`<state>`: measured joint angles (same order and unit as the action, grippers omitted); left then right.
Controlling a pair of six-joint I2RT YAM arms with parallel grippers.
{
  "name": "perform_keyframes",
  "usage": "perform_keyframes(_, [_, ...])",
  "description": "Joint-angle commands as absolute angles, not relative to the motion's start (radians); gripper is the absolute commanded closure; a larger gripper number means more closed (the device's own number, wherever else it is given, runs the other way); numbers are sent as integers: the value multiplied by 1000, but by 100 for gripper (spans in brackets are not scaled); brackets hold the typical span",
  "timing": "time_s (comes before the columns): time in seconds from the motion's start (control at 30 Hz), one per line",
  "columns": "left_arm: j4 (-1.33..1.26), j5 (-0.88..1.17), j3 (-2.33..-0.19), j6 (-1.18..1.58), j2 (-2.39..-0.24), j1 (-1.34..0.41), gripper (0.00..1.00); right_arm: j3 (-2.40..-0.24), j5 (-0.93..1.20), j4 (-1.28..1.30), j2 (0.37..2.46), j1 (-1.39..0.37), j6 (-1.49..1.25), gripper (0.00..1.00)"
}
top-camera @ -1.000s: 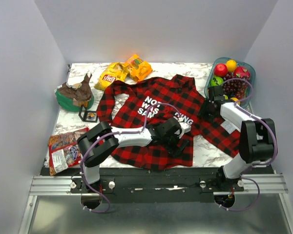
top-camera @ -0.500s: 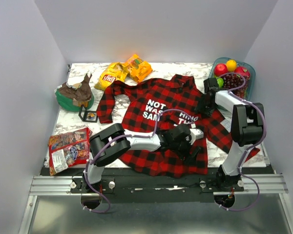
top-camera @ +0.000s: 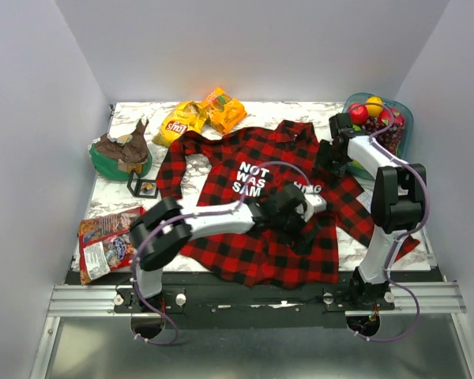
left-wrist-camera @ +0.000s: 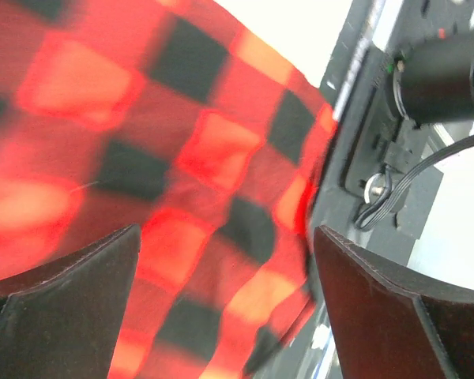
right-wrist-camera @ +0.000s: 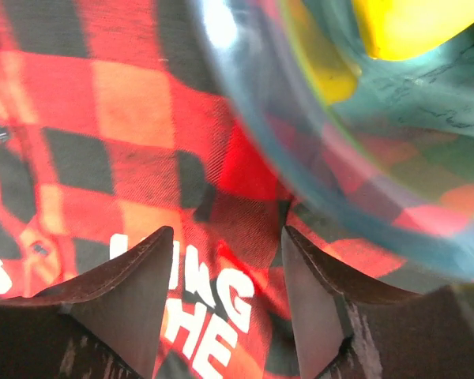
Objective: Pin the brooch onto the clothing
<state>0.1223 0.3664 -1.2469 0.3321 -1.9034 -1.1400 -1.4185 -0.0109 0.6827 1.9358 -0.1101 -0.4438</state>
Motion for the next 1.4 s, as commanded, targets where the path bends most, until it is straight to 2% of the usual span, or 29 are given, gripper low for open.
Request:
perform_keyframes(0.0, [274,268,-1223,264,-1672,-993,1,-1450,70,670,1793,-110,-370,33])
perform_keyframes(0.13, [386,226,-1158,216,-1490,-865,1,-1470,106,669,1712,-112,-345,32])
perform_keyframes(0.3, [557,9,-1140,206,-1413,-660,1,-1396,192,608,1596,-118,-356,32])
perform_keyframes(0.47, [647,-178,-1143,190,-1488,-457,1,-1264,270,529,1470,-146,-379,32])
perform_keyframes(0.63, [661,-407,-1164,105,-1604,-413,1,-1148,282,511,1376,-167,-377,32])
perform_keyframes(0.83, [658,-497,-1192,46,-1756,-376,2,-1071,275,515,1302,-167,-368,32])
perform_keyframes(0.93, [657,-532,-1197,38,-1808,-361,6,-1049,278,514,1276,-166,-371,32])
perform_keyframes(1.03, [641,-531,-1200,29,-1838,-354,19,-1029,276,518,1253,-167,-373,32])
perform_keyframes(1.07, [637,-528,-1201,26,-1839,-354,31,-1019,272,518,1247,-167,-374,32])
perform_keyframes(1.13, [632,-528,-1203,22,-1836,-354,47,-1012,267,520,1238,-166,-373,32])
perform_keyframes(1.17, [627,-529,-1203,20,-1832,-353,62,-1009,262,523,1232,-166,-373,32])
perform_keyframes(1.23, [629,-529,-1210,20,-1810,-345,73,-997,261,525,1227,-166,-374,32])
perform_keyframes(1.27, [626,-525,-1213,20,-1801,-338,83,-993,258,525,1221,-166,-376,32])
perform_keyframes(1.37, [637,-508,-1242,21,-1764,-325,88,-977,259,523,1213,-167,-382,32])
